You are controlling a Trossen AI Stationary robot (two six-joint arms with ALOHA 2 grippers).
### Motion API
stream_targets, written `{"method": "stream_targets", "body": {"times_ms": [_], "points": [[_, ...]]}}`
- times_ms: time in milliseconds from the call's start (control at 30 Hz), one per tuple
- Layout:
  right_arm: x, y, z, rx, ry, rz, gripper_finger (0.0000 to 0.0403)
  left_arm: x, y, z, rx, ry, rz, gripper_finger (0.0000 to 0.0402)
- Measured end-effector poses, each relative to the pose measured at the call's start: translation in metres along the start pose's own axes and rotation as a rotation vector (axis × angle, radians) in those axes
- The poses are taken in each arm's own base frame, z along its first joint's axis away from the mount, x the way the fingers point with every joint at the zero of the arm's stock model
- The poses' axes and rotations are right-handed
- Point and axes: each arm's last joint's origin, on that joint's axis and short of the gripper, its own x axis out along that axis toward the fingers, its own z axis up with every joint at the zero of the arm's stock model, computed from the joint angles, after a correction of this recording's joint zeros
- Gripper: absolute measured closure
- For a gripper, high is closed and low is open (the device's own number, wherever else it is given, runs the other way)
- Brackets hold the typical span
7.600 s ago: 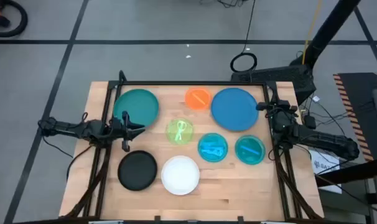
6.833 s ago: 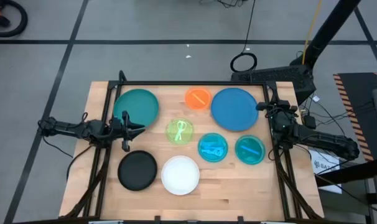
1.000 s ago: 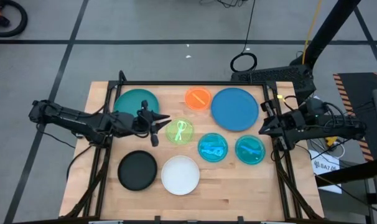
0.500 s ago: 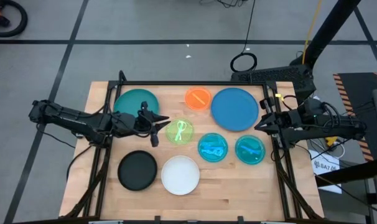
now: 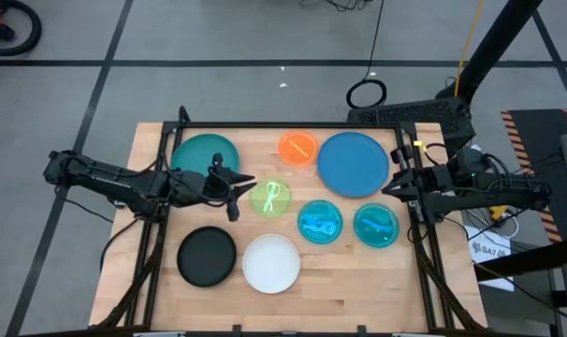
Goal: Stack plastic plates
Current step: Stack the green plate on top of the blue plate
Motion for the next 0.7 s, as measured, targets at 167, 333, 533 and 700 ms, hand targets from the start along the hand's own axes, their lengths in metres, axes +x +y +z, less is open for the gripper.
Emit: {"method": "stream_targets", "body": {"times_ms": [167, 333, 533, 700], "points": [[0.002, -0.006, -0.006, 0.010, 0.066, -0.179, 0.0401, 0.000, 0.000, 0.000, 0.000, -0.001, 0.000, 0.0314], [0.009, -0.013, -0.015, 0.010, 0.139, -0.375, 0.0401, 0.000, 0.000, 0.000, 0.006, -0.001, 0.000, 0.0314], [0.015, -0.021, -0.025, -0.009, 0.211, -0.609, 0.0401, 0.000, 0.000, 0.000, -0.008, -0.001, 0.000, 0.0314], [0.014, -0.023, -0.025, -0.032, 0.224, -0.688, 0.0401, 0.017, -0.003, -0.014, -0.020, 0.088, 0.008, 0.0314]]}}
